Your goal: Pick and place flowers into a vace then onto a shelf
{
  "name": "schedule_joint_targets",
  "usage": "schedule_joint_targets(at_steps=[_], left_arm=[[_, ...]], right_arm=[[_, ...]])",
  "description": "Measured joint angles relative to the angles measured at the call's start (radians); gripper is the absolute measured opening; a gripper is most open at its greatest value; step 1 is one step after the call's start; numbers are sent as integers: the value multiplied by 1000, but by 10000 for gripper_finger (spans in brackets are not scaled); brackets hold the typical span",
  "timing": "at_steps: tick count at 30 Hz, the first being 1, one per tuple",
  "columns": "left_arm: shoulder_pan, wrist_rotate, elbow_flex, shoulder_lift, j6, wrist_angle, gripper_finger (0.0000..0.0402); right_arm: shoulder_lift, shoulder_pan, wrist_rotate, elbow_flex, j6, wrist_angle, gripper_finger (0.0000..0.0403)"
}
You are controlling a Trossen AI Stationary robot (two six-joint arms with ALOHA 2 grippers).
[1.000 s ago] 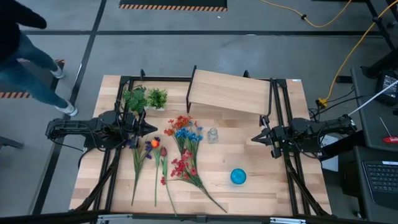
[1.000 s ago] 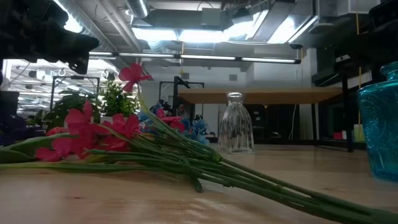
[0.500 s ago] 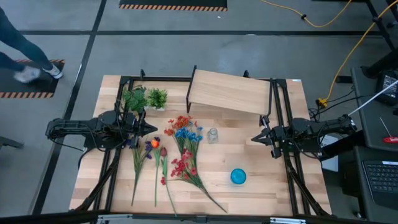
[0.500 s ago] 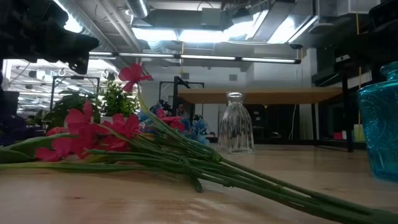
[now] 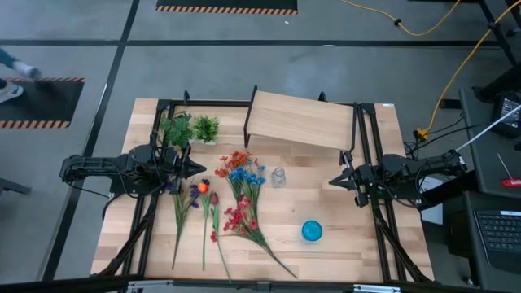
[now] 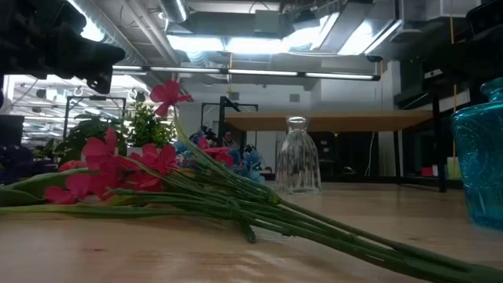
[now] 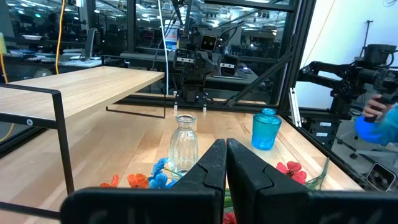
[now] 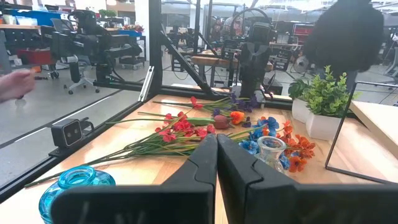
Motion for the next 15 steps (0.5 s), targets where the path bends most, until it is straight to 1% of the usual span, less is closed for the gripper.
schedule_joint_targets(at_steps=[8, 12, 15], left_arm=[[0, 0, 0, 0, 8, 0, 6], [0, -15, 0, 0, 113, 0, 6], [0, -17, 0, 0, 154, 0, 6]], right_arm=[[0, 0, 0, 0, 0, 0, 15], [0, 0, 0, 0, 5, 0, 15], [0, 0, 0, 0, 31, 0, 15]])
